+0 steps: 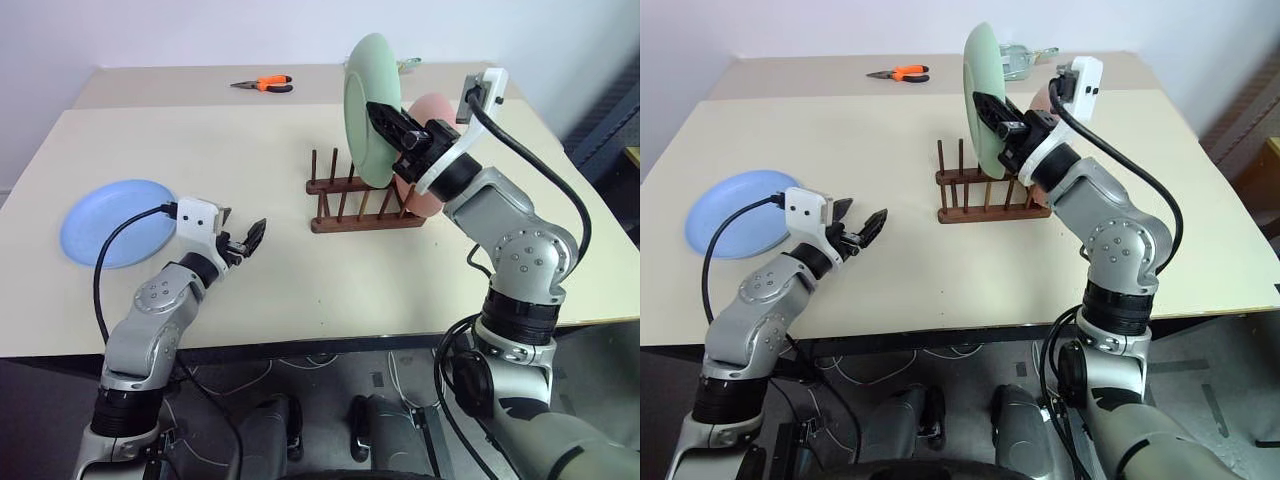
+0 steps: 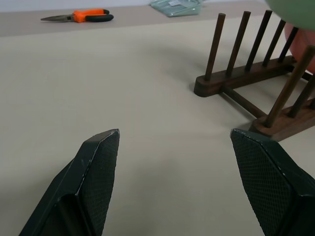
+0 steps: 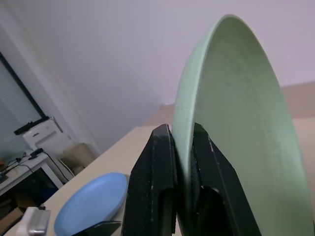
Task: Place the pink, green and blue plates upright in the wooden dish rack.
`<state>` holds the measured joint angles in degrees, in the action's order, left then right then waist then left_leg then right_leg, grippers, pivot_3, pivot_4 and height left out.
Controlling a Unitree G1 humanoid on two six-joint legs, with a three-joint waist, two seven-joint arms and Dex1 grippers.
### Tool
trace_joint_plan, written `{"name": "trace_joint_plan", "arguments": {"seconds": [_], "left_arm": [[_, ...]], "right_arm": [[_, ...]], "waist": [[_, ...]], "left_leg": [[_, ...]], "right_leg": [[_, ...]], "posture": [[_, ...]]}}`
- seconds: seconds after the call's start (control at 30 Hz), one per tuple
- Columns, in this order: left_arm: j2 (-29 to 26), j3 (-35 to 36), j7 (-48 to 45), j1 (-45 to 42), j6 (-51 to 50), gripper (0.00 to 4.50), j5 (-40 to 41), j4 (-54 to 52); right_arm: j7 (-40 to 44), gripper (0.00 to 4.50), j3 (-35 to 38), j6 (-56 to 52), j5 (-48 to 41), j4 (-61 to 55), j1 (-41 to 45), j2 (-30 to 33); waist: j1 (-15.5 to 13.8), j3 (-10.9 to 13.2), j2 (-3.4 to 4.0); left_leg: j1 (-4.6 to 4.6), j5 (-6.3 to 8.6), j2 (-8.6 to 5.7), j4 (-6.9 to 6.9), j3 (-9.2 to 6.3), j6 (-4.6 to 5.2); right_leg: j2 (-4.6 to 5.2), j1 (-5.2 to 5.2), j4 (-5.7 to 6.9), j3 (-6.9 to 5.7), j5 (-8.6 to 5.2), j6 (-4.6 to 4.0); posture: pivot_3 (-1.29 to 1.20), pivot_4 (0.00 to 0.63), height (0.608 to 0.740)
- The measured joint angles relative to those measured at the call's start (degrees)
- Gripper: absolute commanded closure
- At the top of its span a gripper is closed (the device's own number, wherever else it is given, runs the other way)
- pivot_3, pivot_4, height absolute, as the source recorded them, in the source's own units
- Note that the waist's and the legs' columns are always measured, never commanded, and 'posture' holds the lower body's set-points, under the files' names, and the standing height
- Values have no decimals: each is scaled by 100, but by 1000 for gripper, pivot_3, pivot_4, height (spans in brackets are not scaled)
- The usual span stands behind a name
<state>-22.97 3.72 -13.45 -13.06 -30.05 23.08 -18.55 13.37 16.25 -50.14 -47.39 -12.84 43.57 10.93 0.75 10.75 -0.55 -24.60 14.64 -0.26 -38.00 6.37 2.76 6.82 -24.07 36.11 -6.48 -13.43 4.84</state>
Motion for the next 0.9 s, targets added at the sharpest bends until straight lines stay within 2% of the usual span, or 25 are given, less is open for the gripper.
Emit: {"name": "trace_joint_plan", "arguments": {"seconds": [0.23,0.3,0.37,0.4,0.43,0.47,0.5,0.67,0.8,0.9], "left_arm": [[53,48,-8,132,-20,826,-11,-43],[59,48,-5,147,-49,766,-14,-79],[74,53,-1,158,-65,263,-12,-92],[85,59,2,164,-75,0,-8,-93],[111,82,8,166,-91,0,0,-93],[195,183,46,165,-104,0,21,-97],[231,252,92,165,-116,0,42,-102],[567,938,655,-181,-362,0,278,-51],[745,1858,1882,-1008,-453,0,177,103],[822,2520,3355,-1452,-753,0,-433,283]], "right_arm": [[-159,4500,-14,52,97,446,67,73],[-181,3760,-23,52,113,551,67,72],[-182,3026,-27,53,116,577,69,72],[-181,2410,-33,56,131,589,69,73],[-158,2098,-65,99,194,592,68,92],[-23,1409,-359,356,535,595,69,318],[79,991,-537,538,771,594,69,470],[590,991,-1389,1782,2203,648,71,1216],[768,991,-1806,3000,3229,827,125,1498],[811,991,-1866,3930,3850,970,235,1620]], "waist": [[7,0,0],[6,0,0],[5,0,0],[5,0,0],[5,0,0],[5,1,1],[2,1,1],[-5,1,-1],[5,1,-5],[7,1,-5]], "left_leg": [[0,0,2,0,2,1],[0,0,2,0,2,1],[-1,0,2,0,2,2],[-1,0,2,-1,2,2],[-1,0,2,0,2,2],[-4,1,1,-1,3,3],[-5,1,1,-1,3,3],[-15,-1,2,-7,2,4],[-17,-1,2,-11,1,3],[-17,-2,2,-11,2,3]], "right_leg": [[0,-2,2,1,0,0],[0,-2,2,1,0,0],[0,-3,2,1,0,1],[0,-3,2,1,0,1],[0,-2,2,1,0,1],[0,-6,2,1,0,1],[0,-7,2,1,0,1],[-1,-16,3,0,0,2],[-2,-16,4,0,1,3],[-2,-15,2,0,1,4]], "posture": [[0,150,740],[0,150,740],[0,150,740],[0,150,740],[0,150,740],[0,150,740],[0,150,740],[0,150,740],[0,150,740],[0,150,740]]}}
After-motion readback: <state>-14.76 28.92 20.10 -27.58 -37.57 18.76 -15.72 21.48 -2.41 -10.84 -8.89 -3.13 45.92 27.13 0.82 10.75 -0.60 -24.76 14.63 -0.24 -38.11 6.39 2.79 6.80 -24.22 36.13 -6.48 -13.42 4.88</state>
